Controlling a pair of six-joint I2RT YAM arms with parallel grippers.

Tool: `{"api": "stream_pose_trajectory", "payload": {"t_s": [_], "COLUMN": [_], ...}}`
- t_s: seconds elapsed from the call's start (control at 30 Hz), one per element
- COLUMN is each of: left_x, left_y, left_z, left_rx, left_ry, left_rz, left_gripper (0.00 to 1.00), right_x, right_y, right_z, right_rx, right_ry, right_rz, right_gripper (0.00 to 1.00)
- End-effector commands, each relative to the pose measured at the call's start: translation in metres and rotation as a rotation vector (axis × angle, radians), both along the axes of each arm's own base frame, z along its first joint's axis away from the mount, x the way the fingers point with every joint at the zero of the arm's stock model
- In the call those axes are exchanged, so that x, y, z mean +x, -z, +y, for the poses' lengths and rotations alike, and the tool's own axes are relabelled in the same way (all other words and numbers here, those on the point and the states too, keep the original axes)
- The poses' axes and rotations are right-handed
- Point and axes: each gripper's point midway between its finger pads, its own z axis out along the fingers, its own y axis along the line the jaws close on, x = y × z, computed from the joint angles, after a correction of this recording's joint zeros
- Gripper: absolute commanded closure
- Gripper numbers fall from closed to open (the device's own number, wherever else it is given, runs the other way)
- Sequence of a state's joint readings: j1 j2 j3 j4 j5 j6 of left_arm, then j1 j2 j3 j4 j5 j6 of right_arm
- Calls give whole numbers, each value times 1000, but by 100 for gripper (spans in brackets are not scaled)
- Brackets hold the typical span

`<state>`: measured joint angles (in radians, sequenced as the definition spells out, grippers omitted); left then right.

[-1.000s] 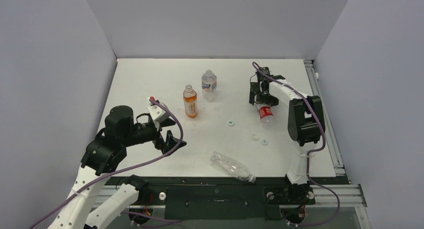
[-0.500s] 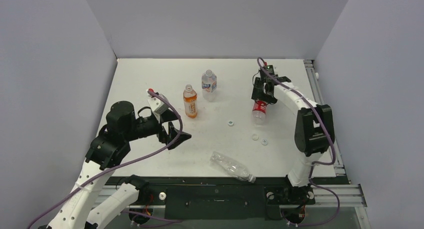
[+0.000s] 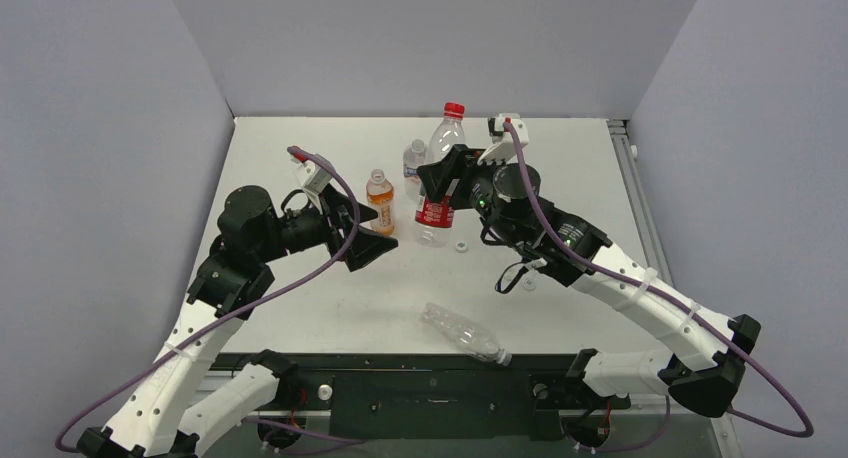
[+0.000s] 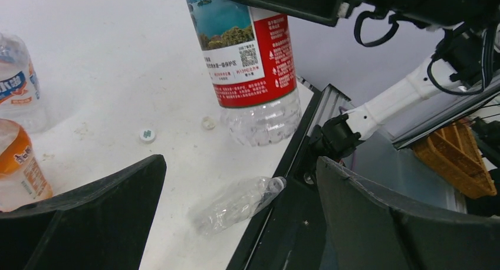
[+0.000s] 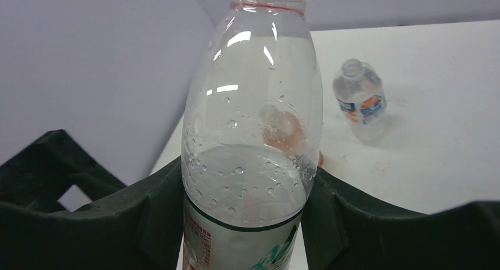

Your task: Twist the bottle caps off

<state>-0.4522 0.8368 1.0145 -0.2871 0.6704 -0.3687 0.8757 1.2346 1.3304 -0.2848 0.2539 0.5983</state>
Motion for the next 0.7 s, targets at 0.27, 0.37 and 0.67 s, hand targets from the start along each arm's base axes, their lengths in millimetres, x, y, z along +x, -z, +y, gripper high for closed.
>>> {"api": "stream_pose_trajectory", "payload": {"t_s": [0.27,0.37,0.67], "left_x": [-50,-63,-71], "left_y": [-53,-55,-62], "left_z": [-8,-9,-10], "left_rx": [-160,-169,-196], "left_ry": [210,274,324], "left_rz": [-56,-37,-59], "left_gripper": [4,3,3], "right_x": [-53,-64,-83], "right_y": [-95,-103,-111], "right_z": [63,74,96], "right_rx": [229,229,214], "right_ry": [-33,-48,-87], "right_rz": [-202,-236,-292], "right_gripper": [47,48,49]}}
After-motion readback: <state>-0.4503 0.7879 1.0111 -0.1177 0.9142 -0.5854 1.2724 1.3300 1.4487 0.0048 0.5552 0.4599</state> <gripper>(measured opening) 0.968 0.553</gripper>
